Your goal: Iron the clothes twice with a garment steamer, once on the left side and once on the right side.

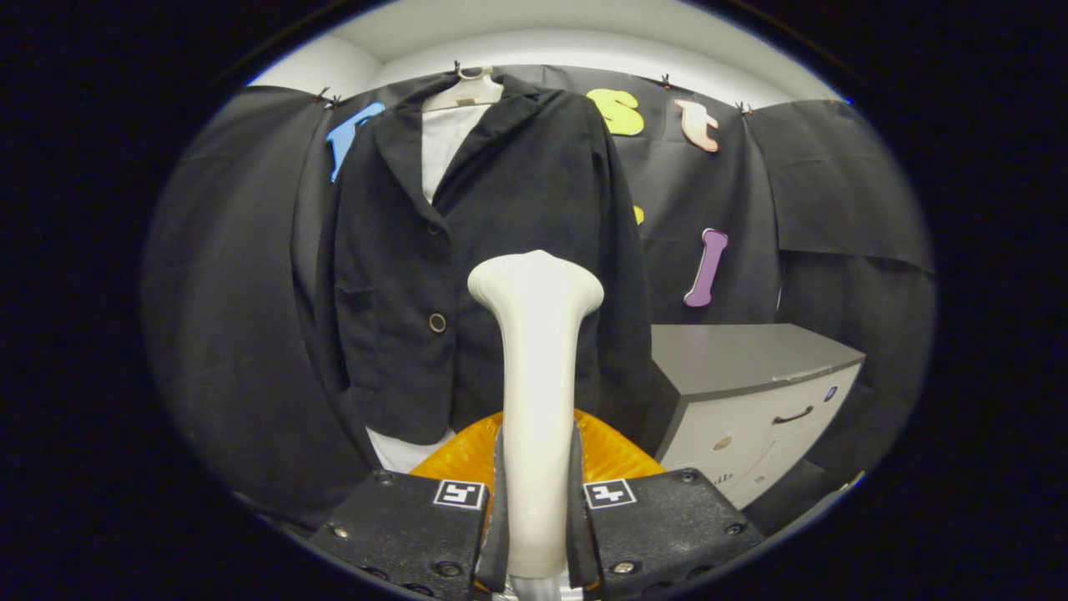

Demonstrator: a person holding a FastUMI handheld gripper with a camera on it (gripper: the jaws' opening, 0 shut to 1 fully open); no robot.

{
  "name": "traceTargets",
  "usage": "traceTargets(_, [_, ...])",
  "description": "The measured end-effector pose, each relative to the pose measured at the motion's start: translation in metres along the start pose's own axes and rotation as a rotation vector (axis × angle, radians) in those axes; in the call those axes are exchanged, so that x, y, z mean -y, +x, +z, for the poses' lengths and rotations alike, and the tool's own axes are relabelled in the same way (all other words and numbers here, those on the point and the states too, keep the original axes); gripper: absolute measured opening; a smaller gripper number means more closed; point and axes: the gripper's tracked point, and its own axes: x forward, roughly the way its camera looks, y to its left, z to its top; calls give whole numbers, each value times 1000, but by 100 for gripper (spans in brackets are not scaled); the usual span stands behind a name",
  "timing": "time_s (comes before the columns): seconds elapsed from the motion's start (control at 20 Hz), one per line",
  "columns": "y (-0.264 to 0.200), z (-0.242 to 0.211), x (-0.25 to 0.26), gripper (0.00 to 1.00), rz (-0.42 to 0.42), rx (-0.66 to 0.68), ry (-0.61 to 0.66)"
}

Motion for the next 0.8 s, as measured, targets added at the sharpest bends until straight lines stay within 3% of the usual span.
traceTargets(0.8, [-14, -110, 2, 30, 6, -196, -32])
